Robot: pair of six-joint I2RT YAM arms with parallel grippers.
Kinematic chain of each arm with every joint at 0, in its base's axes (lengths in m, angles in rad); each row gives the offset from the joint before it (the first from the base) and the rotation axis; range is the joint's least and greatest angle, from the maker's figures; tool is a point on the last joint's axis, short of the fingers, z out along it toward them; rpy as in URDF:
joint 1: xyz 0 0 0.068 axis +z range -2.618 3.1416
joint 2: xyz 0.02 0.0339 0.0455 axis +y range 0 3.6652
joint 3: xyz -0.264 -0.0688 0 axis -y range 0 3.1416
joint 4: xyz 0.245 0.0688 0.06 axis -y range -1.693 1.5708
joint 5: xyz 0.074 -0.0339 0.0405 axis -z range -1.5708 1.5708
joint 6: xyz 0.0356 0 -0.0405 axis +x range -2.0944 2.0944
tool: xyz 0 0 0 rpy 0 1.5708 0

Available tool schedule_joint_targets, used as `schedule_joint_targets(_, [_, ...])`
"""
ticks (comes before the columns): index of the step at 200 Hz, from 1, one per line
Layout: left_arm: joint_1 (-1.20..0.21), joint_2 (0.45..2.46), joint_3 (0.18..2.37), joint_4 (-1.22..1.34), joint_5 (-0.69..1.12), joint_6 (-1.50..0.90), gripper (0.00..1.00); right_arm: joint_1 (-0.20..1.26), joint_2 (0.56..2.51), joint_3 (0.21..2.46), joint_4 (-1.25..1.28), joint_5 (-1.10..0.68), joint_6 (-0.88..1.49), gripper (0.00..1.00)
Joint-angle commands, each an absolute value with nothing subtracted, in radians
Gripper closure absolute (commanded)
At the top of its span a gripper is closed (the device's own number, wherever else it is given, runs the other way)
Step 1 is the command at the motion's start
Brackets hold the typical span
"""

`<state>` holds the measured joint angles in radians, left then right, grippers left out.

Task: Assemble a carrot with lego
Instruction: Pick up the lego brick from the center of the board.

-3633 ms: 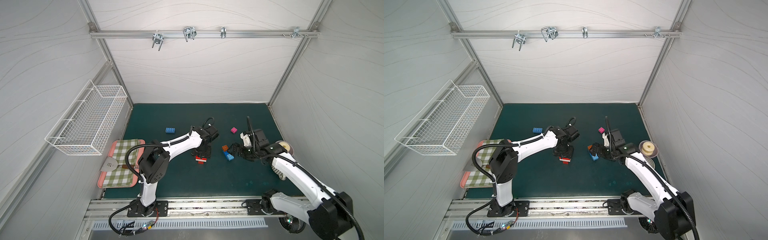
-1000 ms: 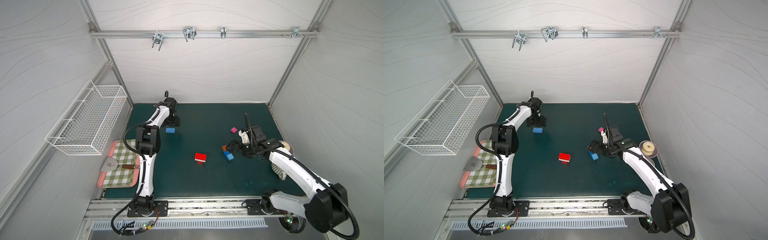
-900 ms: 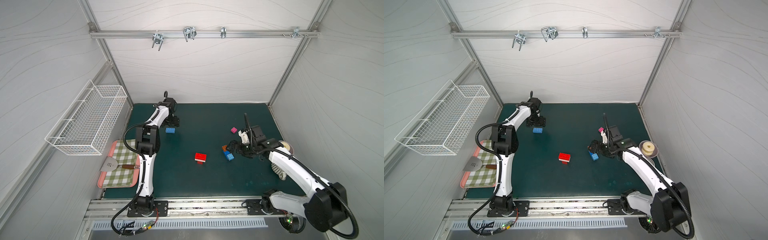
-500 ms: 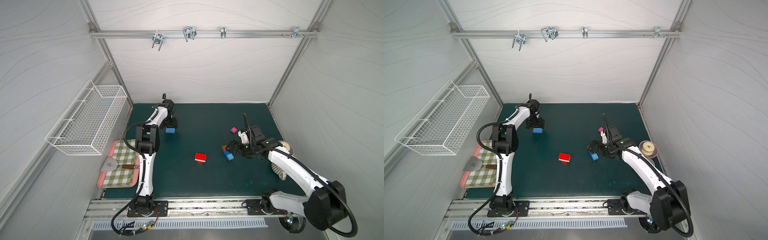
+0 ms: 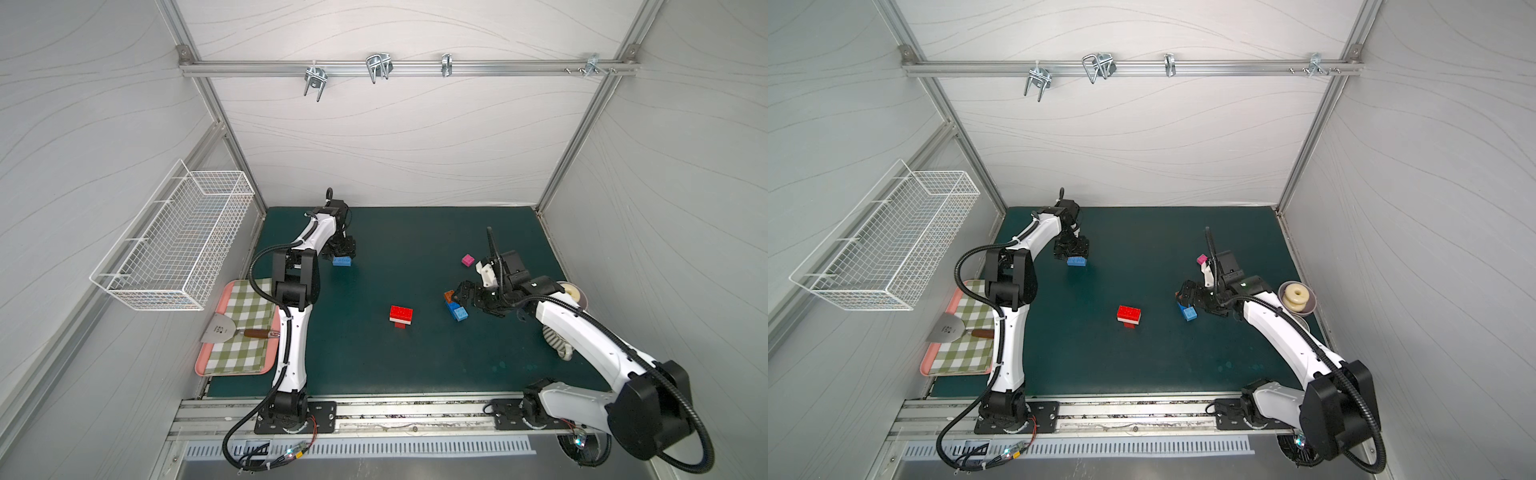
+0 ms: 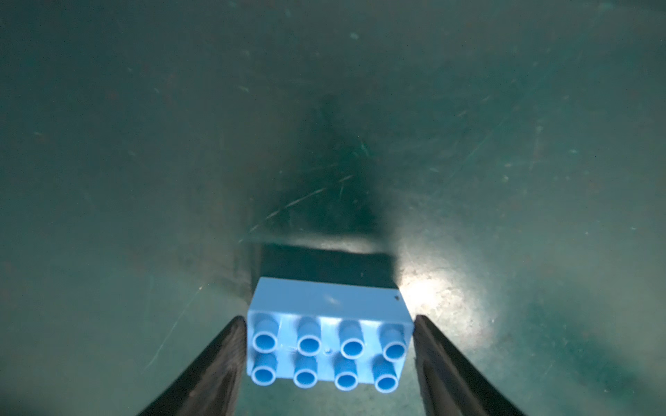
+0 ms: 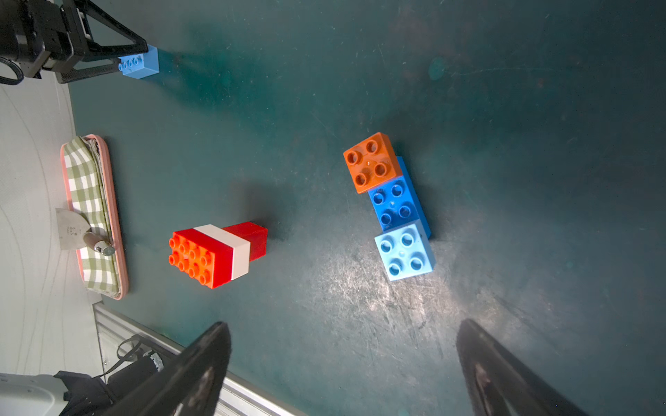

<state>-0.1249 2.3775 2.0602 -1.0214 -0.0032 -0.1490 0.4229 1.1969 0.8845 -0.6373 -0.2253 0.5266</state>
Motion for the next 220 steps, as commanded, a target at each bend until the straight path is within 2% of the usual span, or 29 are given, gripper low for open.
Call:
schedule_joint_targets(1, [-0.121, 2.389, 2.069, -1.037, -0.004, -0.13, 0.27, 0.416, 1.205, 0.905, -0.645, -0.23, 0.526, 0.01])
schedule_joint_targets(137, [-0.121, 2.404, 2.072, -1.043, -0.013, -0.124, 0.26, 0.416, 1.204, 0.907, -0.642, -0.228, 0.529, 0.01])
schedule_joint_targets(220, [-0.127, 2.404, 2.065, -1.045, -0.028, -0.127, 0.4, 0.414, 1.205, 0.908, -0.644, -0.228, 0.531, 0.01])
